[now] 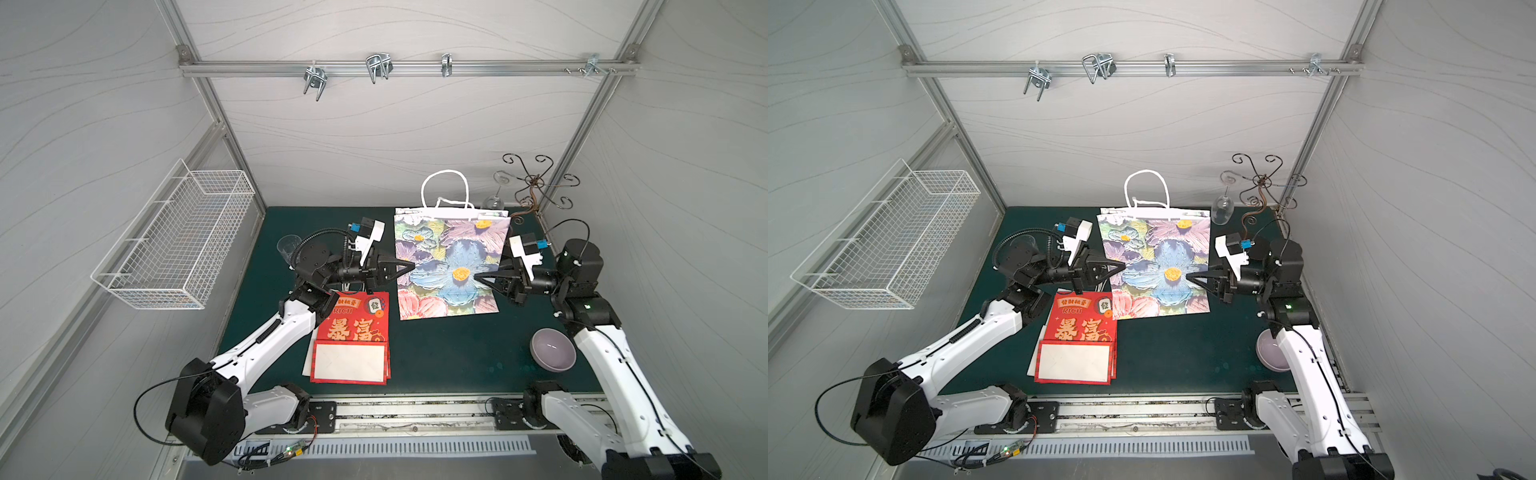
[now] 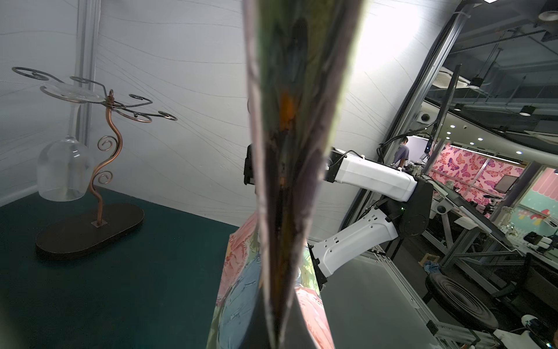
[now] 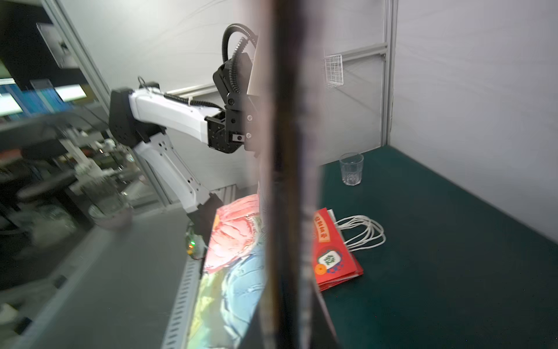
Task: Put away the paper bag
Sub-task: Press the paper bag at the center of the board.
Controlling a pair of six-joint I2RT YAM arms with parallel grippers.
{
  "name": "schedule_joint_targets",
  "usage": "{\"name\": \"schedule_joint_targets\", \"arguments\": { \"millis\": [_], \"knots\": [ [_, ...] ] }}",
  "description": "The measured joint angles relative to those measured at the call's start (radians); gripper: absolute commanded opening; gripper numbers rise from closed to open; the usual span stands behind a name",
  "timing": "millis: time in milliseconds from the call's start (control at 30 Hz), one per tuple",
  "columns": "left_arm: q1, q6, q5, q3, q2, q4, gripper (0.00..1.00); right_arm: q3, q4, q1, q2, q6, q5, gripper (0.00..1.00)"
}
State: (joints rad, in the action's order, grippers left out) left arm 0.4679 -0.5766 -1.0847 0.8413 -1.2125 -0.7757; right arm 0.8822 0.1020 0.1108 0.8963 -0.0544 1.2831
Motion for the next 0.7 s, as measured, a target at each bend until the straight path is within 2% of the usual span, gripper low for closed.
{"name": "schedule_joint_targets", "arguments": {
  "millis": [167,200,233,267,333,500,600,700],
  "knots": [
    [-0.003,0.0,0.004,0.0,0.002,0.014,0.0,0.002,0.005,0.0,-0.001,0.0,0.014,0.0],
    [-0.003,0.001,0.006,0.0,0.005,0.019,0.0,0.003,0.008,0.0,-0.001,-0.002,0.014,0.13],
    [-0.003,0.001,0.007,0.0,0.009,0.024,0.0,0.005,0.012,0.0,-0.001,-0.004,0.014,0.38],
    [-0.004,0.002,0.008,0.0,0.012,0.03,0.0,0.008,0.019,0.0,-0.001,-0.005,0.011,0.5],
    [-0.005,0.004,0.008,0.0,0.018,0.039,0.0,0.012,0.029,0.0,-0.003,-0.012,-0.001,0.59],
    [-0.009,-0.006,0.007,0.0,0.022,0.04,0.0,0.016,0.095,0.0,-0.007,-0.079,-0.035,0.56],
    [-0.009,-0.021,0.006,0.0,0.022,0.032,0.0,-0.001,0.098,0.0,-0.007,-0.099,-0.041,0.4],
    [-0.009,-0.023,0.003,0.0,0.022,0.03,0.0,-0.022,0.093,0.0,-0.005,-0.078,-0.034,0.16]
  ]
}}
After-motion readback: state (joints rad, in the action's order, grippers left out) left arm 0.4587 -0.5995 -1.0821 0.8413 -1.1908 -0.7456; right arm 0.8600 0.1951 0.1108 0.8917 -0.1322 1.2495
